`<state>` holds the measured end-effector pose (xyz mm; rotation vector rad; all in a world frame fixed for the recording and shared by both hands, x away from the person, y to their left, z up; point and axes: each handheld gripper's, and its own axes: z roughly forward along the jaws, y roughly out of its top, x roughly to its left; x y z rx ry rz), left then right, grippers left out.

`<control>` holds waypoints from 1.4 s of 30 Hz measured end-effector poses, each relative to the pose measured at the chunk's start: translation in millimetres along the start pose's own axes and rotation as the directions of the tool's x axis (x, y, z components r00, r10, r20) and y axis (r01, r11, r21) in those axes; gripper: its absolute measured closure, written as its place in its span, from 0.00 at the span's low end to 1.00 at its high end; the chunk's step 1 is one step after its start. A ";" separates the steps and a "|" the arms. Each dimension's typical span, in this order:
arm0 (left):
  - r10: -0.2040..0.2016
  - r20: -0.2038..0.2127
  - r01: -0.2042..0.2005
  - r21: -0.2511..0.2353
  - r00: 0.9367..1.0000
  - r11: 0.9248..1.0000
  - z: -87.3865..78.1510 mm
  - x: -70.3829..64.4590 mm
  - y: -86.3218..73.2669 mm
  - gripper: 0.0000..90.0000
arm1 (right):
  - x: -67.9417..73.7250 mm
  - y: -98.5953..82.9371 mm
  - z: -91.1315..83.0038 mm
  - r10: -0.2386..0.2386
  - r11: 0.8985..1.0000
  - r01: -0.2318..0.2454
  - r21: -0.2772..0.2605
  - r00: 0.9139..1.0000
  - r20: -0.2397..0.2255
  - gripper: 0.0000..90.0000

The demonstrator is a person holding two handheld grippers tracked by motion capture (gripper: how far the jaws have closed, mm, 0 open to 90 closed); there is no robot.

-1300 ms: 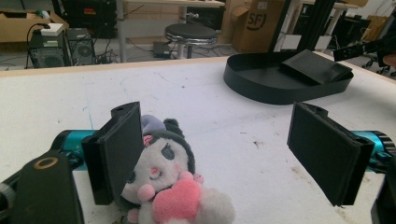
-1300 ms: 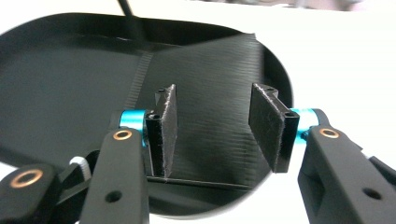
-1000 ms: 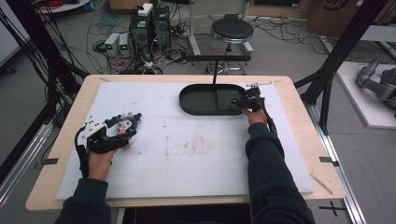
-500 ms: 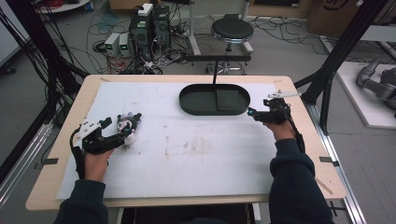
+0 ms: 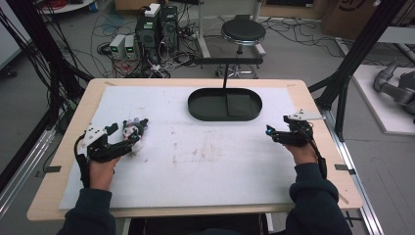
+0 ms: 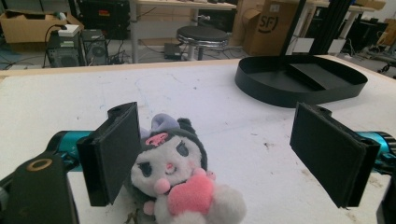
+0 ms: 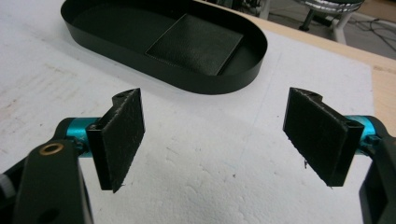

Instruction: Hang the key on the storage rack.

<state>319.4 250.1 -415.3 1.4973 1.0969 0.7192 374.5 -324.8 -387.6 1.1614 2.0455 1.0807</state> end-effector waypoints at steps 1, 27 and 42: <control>0.001 0.003 -0.001 0.005 1.000 1.000 1.5 -0.2 -0.1 0.18 | -2.5 -2.4 -3.3 0.021 1.000 -0.021 -0.010 1.000 0.005 0.23; 0.009 -0.126 0.009 0.146 0.992 0.989 15.6 -4.3 -5.0 0.19 | -0.1 -12.9 0.1 0.031 0.999 -0.031 0.013 0.999 0.011 0.24; 0.004 -0.146 0.046 0.341 0.989 0.939 50.0 0.6 -18.3 0.32 | 2.8 -12.7 4.6 0.024 1.000 -0.023 0.020 1.000 -0.015 0.24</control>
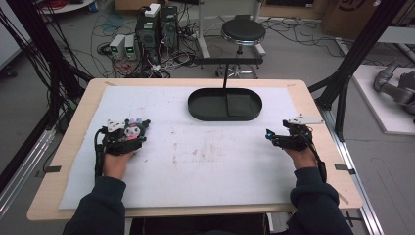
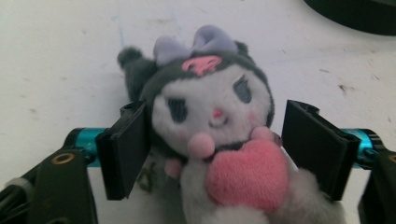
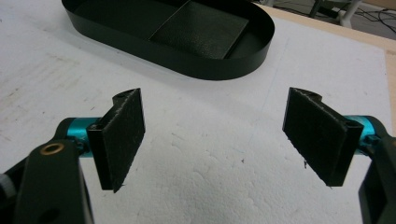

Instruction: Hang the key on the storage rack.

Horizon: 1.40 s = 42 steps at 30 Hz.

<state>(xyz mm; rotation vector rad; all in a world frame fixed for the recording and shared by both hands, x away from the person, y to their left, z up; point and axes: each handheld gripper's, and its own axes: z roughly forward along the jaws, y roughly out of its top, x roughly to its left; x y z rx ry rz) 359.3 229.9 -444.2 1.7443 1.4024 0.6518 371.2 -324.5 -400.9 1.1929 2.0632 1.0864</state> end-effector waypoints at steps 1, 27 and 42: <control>0.011 0.008 -0.011 0.003 1.000 1.000 1.8 -1.0 -0.4 0.37 | 0.0 0.1 0.0 -0.005 1.000 0.005 -0.001 1.000 -0.001 0.24; 0.131 0.286 -0.071 -0.211 0.949 0.975 -26.2 -37.5 116.1 0.51 | -6.9 2.2 -7.8 0.041 0.998 -0.041 -0.042 0.999 -0.004 0.24; 0.148 0.410 -0.050 -0.240 0.900 0.969 17.6 -80.3 189.4 0.51 | -7.7 3.1 -7.3 0.050 0.997 -0.050 -0.052 0.999 -0.016 0.24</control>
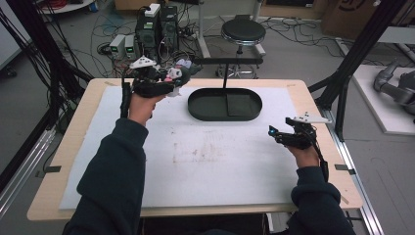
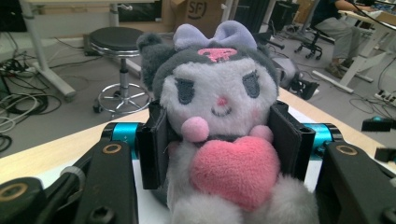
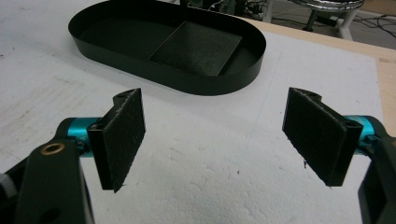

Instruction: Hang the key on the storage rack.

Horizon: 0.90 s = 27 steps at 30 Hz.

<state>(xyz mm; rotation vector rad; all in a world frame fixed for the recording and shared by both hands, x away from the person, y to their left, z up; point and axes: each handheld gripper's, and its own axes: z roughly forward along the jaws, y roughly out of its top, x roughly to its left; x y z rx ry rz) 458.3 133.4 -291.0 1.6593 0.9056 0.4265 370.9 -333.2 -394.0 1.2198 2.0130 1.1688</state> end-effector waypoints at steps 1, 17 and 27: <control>-0.002 0.001 0.002 -0.001 1.000 1.000 5.2 -0.7 1.9 0.51 | -0.4 -0.1 0.0 -0.002 1.000 0.001 -0.002 1.000 -0.002 0.24; -0.024 -0.030 0.024 0.021 0.999 0.999 61.3 -3.5 17.4 0.51 | -0.7 -0.2 -0.4 0.005 1.000 -0.005 -0.004 1.000 -0.015 0.24; -0.053 -0.121 0.054 0.011 0.991 0.998 66.8 6.8 11.2 0.51 | -0.4 -0.4 -0.4 0.000 1.000 0.000 -0.001 1.000 -0.023 0.24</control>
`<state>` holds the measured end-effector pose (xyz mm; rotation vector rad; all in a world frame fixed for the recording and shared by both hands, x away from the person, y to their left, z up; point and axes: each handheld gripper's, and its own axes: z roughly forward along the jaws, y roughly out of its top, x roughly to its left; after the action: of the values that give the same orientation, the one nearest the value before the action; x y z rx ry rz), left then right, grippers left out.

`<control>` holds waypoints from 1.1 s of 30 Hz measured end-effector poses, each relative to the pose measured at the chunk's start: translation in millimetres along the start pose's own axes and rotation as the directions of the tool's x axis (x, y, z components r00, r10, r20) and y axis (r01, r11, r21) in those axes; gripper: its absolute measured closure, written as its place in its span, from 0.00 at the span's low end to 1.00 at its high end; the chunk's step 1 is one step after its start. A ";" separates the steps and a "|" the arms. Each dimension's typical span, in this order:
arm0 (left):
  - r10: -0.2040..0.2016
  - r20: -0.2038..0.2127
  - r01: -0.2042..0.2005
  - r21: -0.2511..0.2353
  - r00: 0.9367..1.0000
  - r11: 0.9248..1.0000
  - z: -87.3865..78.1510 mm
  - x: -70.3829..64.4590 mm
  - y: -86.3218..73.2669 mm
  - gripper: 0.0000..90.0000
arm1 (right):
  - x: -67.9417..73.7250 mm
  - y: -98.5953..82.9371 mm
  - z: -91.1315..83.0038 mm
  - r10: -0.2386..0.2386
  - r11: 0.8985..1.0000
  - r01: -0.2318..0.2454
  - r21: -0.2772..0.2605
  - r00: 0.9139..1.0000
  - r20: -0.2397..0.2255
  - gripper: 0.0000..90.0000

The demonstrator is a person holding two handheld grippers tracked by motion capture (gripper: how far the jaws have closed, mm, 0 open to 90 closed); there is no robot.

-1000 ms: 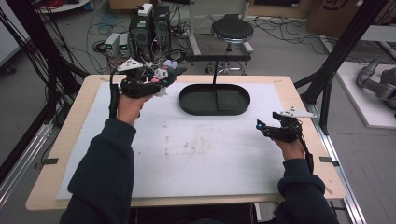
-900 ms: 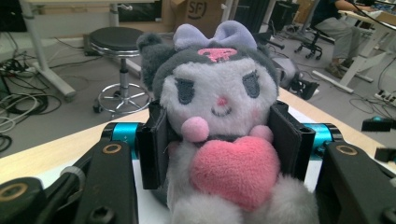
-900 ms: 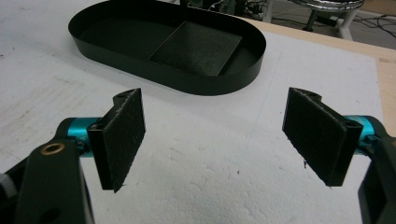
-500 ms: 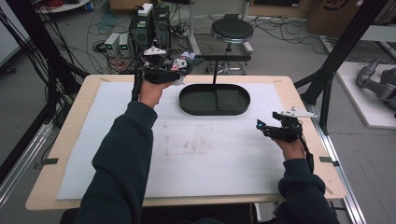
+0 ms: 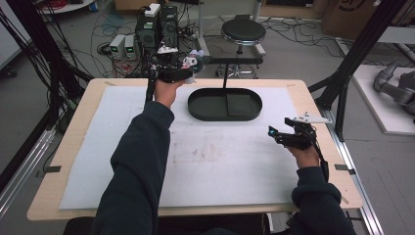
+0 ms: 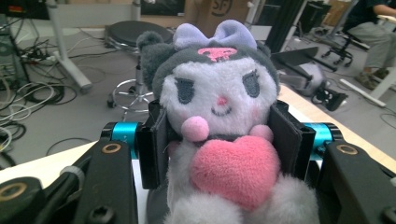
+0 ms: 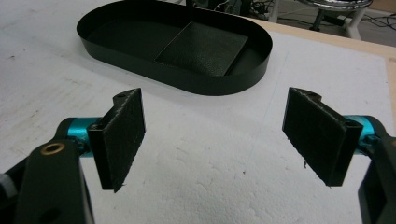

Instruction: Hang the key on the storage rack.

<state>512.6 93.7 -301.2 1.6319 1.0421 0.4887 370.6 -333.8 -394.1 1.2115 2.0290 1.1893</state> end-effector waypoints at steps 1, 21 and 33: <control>0.006 -0.011 -0.006 0.003 1.000 1.000 -0.5 0.9 -1.6 0.51 | -0.1 -0.1 0.0 0.001 1.000 -0.001 0.000 1.000 -0.001 0.24; 0.019 -0.129 -0.004 0.115 0.991 0.993 15.3 13.5 -37.5 0.48 | 2.0 0.1 0.3 -0.002 1.000 0.002 0.004 1.000 -0.006 0.24; -0.014 -0.109 0.035 0.185 0.994 0.982 36.1 11.7 -60.9 0.43 | 1.8 -1.1 0.3 -0.002 1.000 0.002 0.009 1.000 0.004 0.24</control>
<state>523.0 84.7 -371.7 1.7706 1.2173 0.4784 369.4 -332.3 -395.2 1.2147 2.0341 1.1767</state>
